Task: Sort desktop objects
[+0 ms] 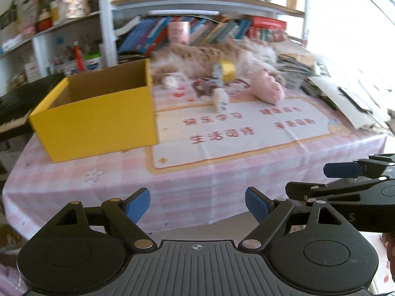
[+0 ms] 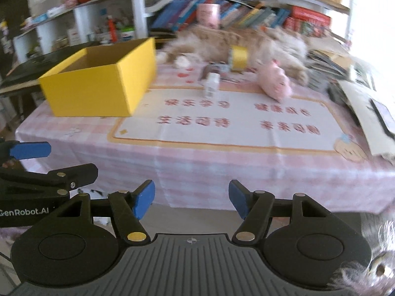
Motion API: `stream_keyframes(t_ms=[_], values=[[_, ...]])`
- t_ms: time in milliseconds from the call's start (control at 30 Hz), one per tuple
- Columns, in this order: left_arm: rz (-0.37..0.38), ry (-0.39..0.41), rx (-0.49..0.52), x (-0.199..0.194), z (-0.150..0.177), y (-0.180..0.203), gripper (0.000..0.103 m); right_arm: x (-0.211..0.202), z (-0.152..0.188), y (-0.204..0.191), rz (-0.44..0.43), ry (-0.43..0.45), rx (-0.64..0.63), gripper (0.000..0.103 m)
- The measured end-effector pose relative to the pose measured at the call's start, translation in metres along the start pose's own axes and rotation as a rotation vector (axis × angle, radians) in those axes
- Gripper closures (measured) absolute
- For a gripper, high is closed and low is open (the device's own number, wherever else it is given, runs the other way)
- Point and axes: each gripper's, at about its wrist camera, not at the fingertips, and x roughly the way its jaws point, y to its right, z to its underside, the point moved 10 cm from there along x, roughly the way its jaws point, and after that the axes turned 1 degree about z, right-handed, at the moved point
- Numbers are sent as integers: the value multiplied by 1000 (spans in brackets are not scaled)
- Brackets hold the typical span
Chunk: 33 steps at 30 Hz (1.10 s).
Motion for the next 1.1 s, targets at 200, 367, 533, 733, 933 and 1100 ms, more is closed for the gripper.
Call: stream_keyframes(t_ms=[200,367,533,733,933,1100], values=[[40,-14,24,10,-3,15,16,-2,5,20,44,-18,46,39],[50,-20,27,18,-8,22,16,1,6,30,55,-33,59,39],[50,-18,40,26,-16,29,16,7,1,40,68,-36,67,38],[29,0,34,38,-31,32,16,18,-12,51,63,-31,58,37],[12,1,28,53,-48,42,16,31,-29,67,58,-25,31,36],[-7,-17,20,68,-56,49,16,44,-40,84,42,-45,23,36]])
